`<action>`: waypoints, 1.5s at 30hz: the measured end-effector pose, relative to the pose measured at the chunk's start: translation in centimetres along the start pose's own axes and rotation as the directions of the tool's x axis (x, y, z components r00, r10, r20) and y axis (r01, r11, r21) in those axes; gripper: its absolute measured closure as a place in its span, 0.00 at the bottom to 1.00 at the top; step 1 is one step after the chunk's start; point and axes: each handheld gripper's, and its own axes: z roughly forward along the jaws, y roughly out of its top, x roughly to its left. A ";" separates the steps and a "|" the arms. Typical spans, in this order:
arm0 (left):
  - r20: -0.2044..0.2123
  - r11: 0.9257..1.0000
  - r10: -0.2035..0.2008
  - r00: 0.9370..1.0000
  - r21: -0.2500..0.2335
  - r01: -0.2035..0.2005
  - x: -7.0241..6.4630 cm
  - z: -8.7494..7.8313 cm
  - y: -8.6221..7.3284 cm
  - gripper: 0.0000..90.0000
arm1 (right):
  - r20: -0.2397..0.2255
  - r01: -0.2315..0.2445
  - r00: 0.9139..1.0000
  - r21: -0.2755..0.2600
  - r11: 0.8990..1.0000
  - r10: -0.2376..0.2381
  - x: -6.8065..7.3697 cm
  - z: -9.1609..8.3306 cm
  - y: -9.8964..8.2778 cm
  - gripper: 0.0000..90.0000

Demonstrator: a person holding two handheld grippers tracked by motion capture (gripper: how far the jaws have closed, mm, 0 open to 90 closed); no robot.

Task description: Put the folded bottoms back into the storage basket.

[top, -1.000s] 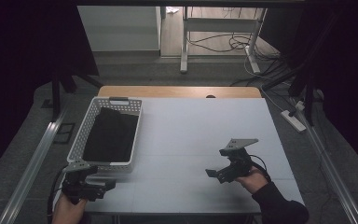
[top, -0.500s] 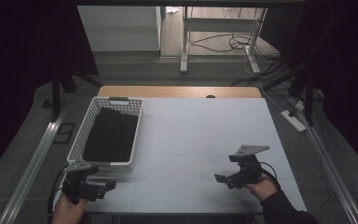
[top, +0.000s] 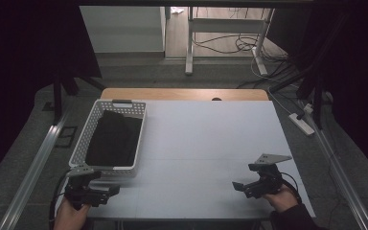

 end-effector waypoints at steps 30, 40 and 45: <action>-0.002 1.000 0.011 1.000 0.004 -0.011 -0.1 0.1 0.0 0.00 | 0.091 -0.067 0.993 -0.017 0.998 0.068 -1.0 -3.1 -2.3 0.00; -0.002 1.000 0.022 1.000 0.010 -0.022 -0.2 0.1 0.1 0.00 | 0.129 -0.063 0.989 -0.023 0.998 0.065 -0.8 -3.7 -2.7 0.00; -0.002 1.000 0.019 1.000 0.010 -0.019 -0.2 0.1 0.1 0.00 | 0.133 -0.061 0.989 -0.005 0.998 0.061 -0.6 -3.8 -2.8 0.00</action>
